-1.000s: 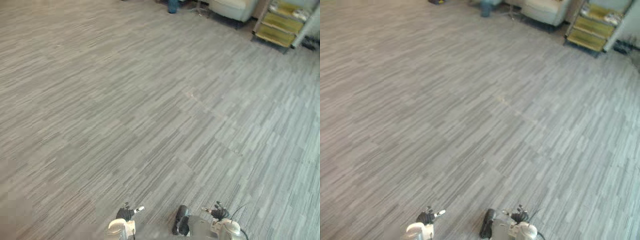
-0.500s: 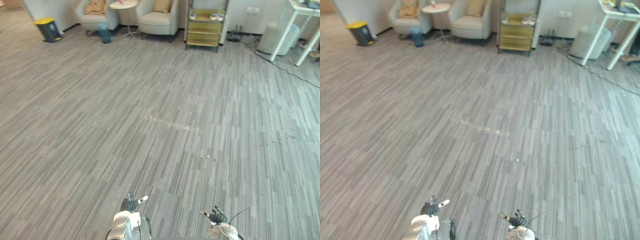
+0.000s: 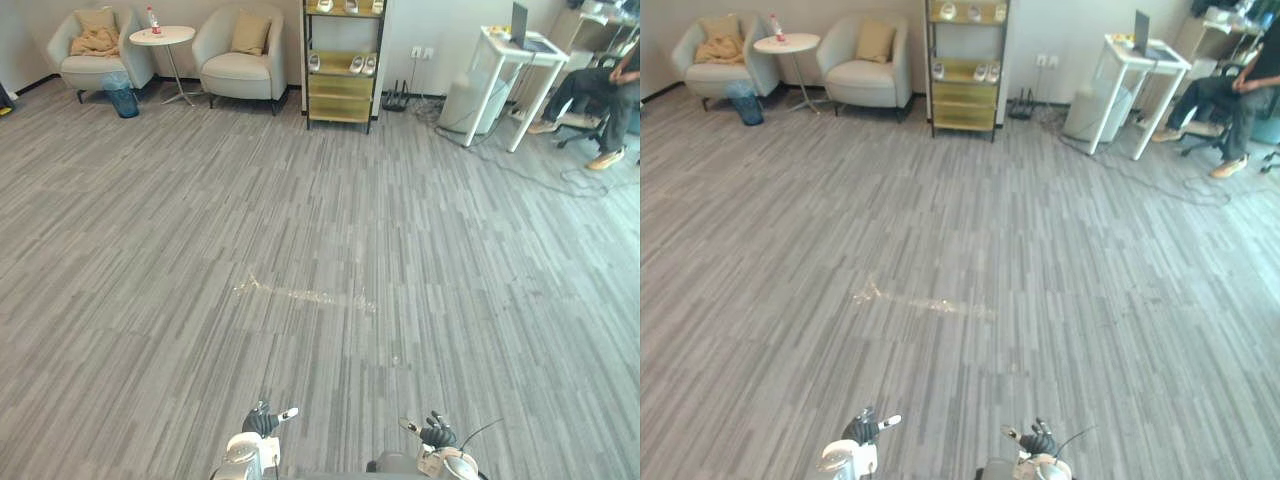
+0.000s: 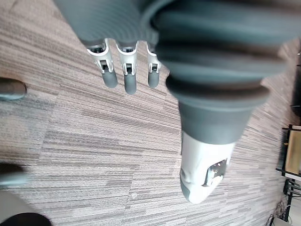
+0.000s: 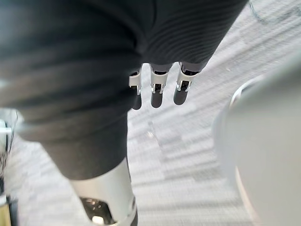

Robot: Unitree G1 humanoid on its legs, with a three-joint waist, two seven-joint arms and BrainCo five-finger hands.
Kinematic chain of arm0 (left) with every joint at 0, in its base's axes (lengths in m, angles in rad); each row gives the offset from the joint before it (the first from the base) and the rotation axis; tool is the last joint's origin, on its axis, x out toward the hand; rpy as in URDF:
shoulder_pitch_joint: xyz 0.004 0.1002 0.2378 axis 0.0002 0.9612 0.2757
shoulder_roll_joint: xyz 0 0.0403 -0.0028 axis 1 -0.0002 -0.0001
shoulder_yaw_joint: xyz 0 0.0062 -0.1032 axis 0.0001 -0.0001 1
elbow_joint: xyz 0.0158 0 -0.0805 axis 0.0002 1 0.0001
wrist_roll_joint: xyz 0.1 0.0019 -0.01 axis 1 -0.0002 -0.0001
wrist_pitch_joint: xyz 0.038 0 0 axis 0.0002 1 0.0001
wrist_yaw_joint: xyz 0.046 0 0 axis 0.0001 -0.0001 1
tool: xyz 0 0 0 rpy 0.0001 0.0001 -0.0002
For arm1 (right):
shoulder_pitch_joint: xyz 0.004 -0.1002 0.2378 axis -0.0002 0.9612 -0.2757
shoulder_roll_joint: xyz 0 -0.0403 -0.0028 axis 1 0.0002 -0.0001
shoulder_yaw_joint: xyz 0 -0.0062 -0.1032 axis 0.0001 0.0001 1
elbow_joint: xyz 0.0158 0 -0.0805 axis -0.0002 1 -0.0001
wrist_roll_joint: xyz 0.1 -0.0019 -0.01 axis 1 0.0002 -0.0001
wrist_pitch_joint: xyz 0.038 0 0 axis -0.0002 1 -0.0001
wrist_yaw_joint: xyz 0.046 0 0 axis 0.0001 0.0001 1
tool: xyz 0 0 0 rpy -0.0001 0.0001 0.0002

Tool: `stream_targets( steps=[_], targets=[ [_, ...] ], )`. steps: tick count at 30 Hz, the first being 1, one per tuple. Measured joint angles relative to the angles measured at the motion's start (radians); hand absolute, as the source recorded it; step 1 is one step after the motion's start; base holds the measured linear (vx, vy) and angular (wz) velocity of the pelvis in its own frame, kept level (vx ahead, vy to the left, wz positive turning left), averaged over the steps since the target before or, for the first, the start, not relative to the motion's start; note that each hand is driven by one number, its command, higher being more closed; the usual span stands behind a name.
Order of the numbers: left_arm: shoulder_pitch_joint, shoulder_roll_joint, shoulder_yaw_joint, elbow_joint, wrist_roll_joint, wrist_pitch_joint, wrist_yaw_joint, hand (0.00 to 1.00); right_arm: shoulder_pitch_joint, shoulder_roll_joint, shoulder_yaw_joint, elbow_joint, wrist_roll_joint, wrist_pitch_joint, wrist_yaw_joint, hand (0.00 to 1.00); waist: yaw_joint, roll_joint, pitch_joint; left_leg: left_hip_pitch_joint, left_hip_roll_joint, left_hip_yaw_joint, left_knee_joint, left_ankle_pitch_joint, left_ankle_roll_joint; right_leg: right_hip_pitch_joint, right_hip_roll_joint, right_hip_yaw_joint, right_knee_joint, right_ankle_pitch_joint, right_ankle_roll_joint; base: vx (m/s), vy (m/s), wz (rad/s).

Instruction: Pick up cushions and gather them together orderly.

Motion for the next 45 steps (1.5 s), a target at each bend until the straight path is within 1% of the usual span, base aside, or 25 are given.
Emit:
stream_targets(
  steps=[1, 3, 4, 6, 9, 13, 15, 16, 19, 22, 23, 24, 25, 27, 28, 30, 32, 33, 35, 37, 38, 39, 41, 43, 45],
  targets=[
    [-0.005, -0.011, 0.008, 0.016, 0.000, 0.001, 0.000, 0.00, 0.002, -0.019, -0.015, 0.023, 0.001, 0.002, -0.003, 0.00, -0.008, 0.036, 0.001, 0.020, 0.028, -0.041, 0.016, -0.005, 0.014, 0.025, 0.030, -0.016, 0.027, -0.033, -0.013, 0.47, -0.220, 0.23],
    [-0.005, -0.021, 0.022, 0.015, 0.000, -0.002, -0.002, 0.00, -0.001, -0.028, -0.023, 0.022, 0.002, 0.001, -0.002, 0.00, -0.006, 0.049, 0.010, 0.010, 0.037, -0.081, 0.111, 0.001, 0.017, 0.022, 0.028, -0.022, 0.111, -0.106, -0.048, 0.46, -0.232, 0.16],
    [0.005, -0.028, 0.036, 0.010, -0.001, -0.003, -0.003, 0.00, 0.005, -0.030, -0.007, 0.018, 0.002, 0.001, -0.002, 0.00, -0.011, 0.062, 0.003, -0.066, 0.053, -0.116, 0.316, 0.011, 0.000, 0.063, 0.029, -0.049, 0.123, -0.151, -0.065, 0.47, -0.248, 0.28],
    [0.002, -0.045, 0.064, -0.019, -0.003, -0.002, -0.005, 0.00, 0.015, -0.037, 0.031, 0.012, 0.001, 0.001, -0.003, 0.00, -0.009, 0.059, 0.005, -0.251, 0.095, -0.133, 0.716, 0.121, -0.092, 0.160, 0.042, -0.070, 0.065, -0.182, -0.082, 0.53, -0.252, 0.40],
    [0.019, -0.041, 0.068, -0.076, -0.011, -0.009, -0.005, 0.00, 0.010, -0.032, 0.076, 0.013, 0.005, 0.002, -0.002, 0.00, 0.018, 0.048, 0.011, -0.404, 0.146, -0.012, 0.918, 0.089, -0.070, 0.358, 0.056, -0.070, -0.071, -0.193, -0.100, 0.48, -0.129, 0.00],
    [0.017, -0.035, 0.055, -0.085, -0.021, -0.024, -0.004, 0.00, -0.024, -0.016, 0.066, 0.024, 0.014, 0.002, -0.003, 0.00, 0.029, 0.042, 0.013, -0.507, 0.086, 0.106, 0.561, 0.050, -0.026, 0.498, 0.024, -0.055, -0.192, -0.199, -0.086, 0.43, -0.007, -0.27],
    [0.017, -0.034, 0.043, -0.086, -0.021, -0.027, -0.003, 0.00, -0.017, -0.028, 0.057, 0.024, 0.015, 0.001, -0.007, 0.00, 0.035, 0.042, 0.011, -0.523, -0.004, 0.064, 0.197, 0.209, -0.021, 0.572, -0.009, -0.040, -0.256, -0.229, -0.042, 0.52, 0.119, -0.22],
    [0.017, -0.032, 0.036, -0.085, -0.022, -0.028, -0.003, 0.00, -0.016, -0.030, 0.058, 0.029, 0.014, 0.001, -0.008, 0.00, 0.042, 0.042, 0.010, -0.524, -0.016, 0.047, 0.198, 0.256, -0.027, 0.585, -0.010, -0.032, -0.267, -0.235, -0.033, 0.64, 0.214, -0.20],
    [-0.001, 0.001, 0.006, -0.071, -0.023, -0.025, -0.004, 0.00, -0.014, -0.013, 0.065, 0.058, 0.013, 0.001, -0.011, 0.00, 0.037, -0.014, -0.002, -0.528, -0.091, 0.032, 0.218, 0.271, 0.051, 0.591, -0.076, 0.003, -0.239, -0.210, 0.020, 0.58, 0.178, 0.23],
    [0.002, 0.013, 0.010, -0.082, -0.030, -0.025, -0.005, 0.00, 0.018, 0.004, 0.044, 0.056, 0.010, 0.007, -0.007, 0.00, 0.049, -0.031, -0.009, -0.495, -0.100, 0.069, 0.310, 0.220, 0.093, 0.532, -0.071, 0.093, -0.007, -0.102, 0.066, 0.55, 0.219, 0.13],
    [0.015, 0.019, -0.003, -0.071, -0.031, -0.024, -0.005, 0.00, 0.029, 0.010, 0.025, 0.048, 0.010, 0.005, 0.000, 0.00, 0.041, -0.031, -0.015, -0.391, -0.109, 0.045, 0.224, 0.181, 0.101, 0.430, -0.070, 0.105, 0.259, -0.002, 0.133, 0.29, 0.142, 0.07],
    [0.018, 0.018, -0.014, -0.068, -0.033, -0.024, -0.005, 0.00, 0.032, 0.007, 0.025, 0.042, 0.010, 0.001, 0.001, 0.00, 0.033, -0.029, -0.014, -0.349, -0.111, 0.028, 0.186, 0.161, 0.088, 0.388, -0.070, 0.106, 0.364, 0.040, 0.145, 0.61, 0.175, 0.27],
    [0.011, 0.036, -0.036, -0.057, -0.038, -0.020, -0.006, 0.00, 0.035, 0.010, 0.030, 0.024, 0.010, -0.004, 0.004, 0.00, 0.016, -0.044, 0.000, -0.270, -0.138, 0.003, 0.136, 0.129, 0.070, 0.280, -0.088, 0.101, 0.604, 0.004, 0.133, 0.49, 0.024, 0.33],
    [0.009, 0.033, -0.033, -0.040, -0.039, -0.013, -0.004, 0.00, 0.051, 0.009, 0.031, 0.009, 0.004, -0.004, 0.006, 0.00, 0.011, -0.041, 0.010, -0.160, -0.139, -0.001, 0.092, 0.108, 0.084, 0.152, -0.092, 0.066, 0.733, -0.122, 0.057, 0.51, 0.011, 0.19],
    [0.009, 0.024, -0.029, -0.032, -0.039, -0.007, -0.004, 0.00, 0.059, 0.000, 0.030, -0.017, 0.004, -0.006, 0.006, 0.00, 0.005, -0.019, 0.019, -0.079, -0.121, -0.002, 0.047, 0.104, 0.090, 0.094, -0.077, 0.015, 0.681, -0.191, 0.020, 0.49, -0.032, 0.12],
    [0.007, 0.021, -0.024, -0.023, -0.040, -0.005, -0.004, 0.00, 0.061, -0.001, 0.029, -0.030, 0.004, -0.016, 0.007, 0.00, -0.004, -0.008, 0.016, -0.034, -0.098, -0.007, 0.031, 0.096, 0.103, 0.030, -0.063, -0.049, 0.536, -0.212, 0.007, 0.40, -0.064, 0.32],
    [0.004, 0.012, -0.021, -0.023, -0.040, -0.006, -0.005, 0.00, 0.056, 0.001, 0.026, -0.043, 0.004, -0.024, 0.007, 0.00, -0.011, 0.001, 0.013, -0.005, -0.064, -0.033, 0.029, 0.044, 0.073, -0.019, -0.023, -0.068, 0.222, -0.157, 0.009, 0.47, -0.176, 0.64],
    [0.015, 0.006, -0.020, -0.022, -0.040, -0.006, -0.006, 0.00, 0.051, 0.003, 0.026, -0.031, 0.005, -0.024, 0.007, 0.00, -0.010, -0.009, 0.009, 0.021, -0.066, -0.061, 0.024, 0.004, 0.046, -0.014, -0.008, -0.016, 0.026, -0.064, 0.009, 0.51, -0.226, 0.61],
    [0.018, -0.011, 0.009, -0.017, -0.038, -0.004, -0.006, 0.00, 0.042, -0.006, 0.026, -0.020, 0.008, -0.024, 0.008, 0.00, -0.011, 0.009, 0.001, 0.062, -0.053, -0.093, 0.032, -0.025, 0.032, -0.010, 0.006, 0.001, 0.070, 0.004, -0.034, 0.56, -0.247, 0.49],
    [0.037, -0.045, 0.023, -0.017, -0.038, -0.007, -0.007, 0.00, 0.037, -0.032, 0.033, -0.018, 0.001, -0.021, 0.009, 0.00, -0.005, 0.058, -0.018, 0.022, -0.015, -0.099, 0.181, -0.023, 0.031, 0.026, 0.027, -0.022, 0.085, -0.062, -0.053, 0.54, -0.215, 0.34],
    [0.036, -0.049, 0.043, -0.026, -0.038, -0.009, -0.009, 0.00, 0.038, -0.041, 0.044, -0.019, 0.002, -0.020, 0.009, 0.00, -0.005, 0.079, -0.027, -0.065, 0.004, -0.107, 0.387, 0.001, -0.007, 0.061, 0.031, -0.043, 0.082, -0.094, -0.061, 0.62, -0.245, 0.31],
    [0.028, -0.052, 0.058, -0.026, -0.039, -0.008, -0.010, 0.00, 0.041, -0.052, 0.072, -0.019, 0.003, -0.015, 0.008, 0.00, -0.005, 0.079, -0.021, -0.174, 0.031, -0.111, 0.633, 0.096, -0.057, 0.112, 0.040, -0.054, 0.059, -0.119, -0.071, 0.51, -0.200, 0.29],
    [0.027, -0.044, 0.061, -0.036, -0.039, -0.008, -0.010, 0.00, 0.041, -0.053, 0.093, -0.019, 0.005, -0.013, 0.005, 0.00, 0.006, 0.075, -0.012, -0.315, 0.090, -0.073, 0.893, 0.103, -0.044, 0.218, 0.045, -0.075, 0.007, -0.148, -0.092, 0.54, -0.160, 0.23],
    [0.029, -0.042, 0.058, -0.063, -0.039, -0.013, -0.010, 0.00, 0.050, -0.042, 0.106, -0.016, 0.016, -0.012, 0.006, 0.00, 0.012, 0.052, -0.001, -0.388, 0.112, -0.011, 0.914, 0.066, -0.024, 0.327, 0.034, -0.096, -0.058, -0.154, -0.088, 0.48, -0.132, 0.23],
    [0.028, -0.045, 0.048, -0.087, -0.039, -0.031, -0.011, 0.00, 0.046, -0.020, 0.107, -0.020, 0.045, -0.012, 0.007, 0.00, 0.021, 0.027, -0.001, -0.476, 0.110, 0.062, 0.717, 0.041, -0.014, 0.428, 0.015, -0.107, -0.147, -0.165, -0.069, 0.37, -0.062, 0.08]
  ],
)
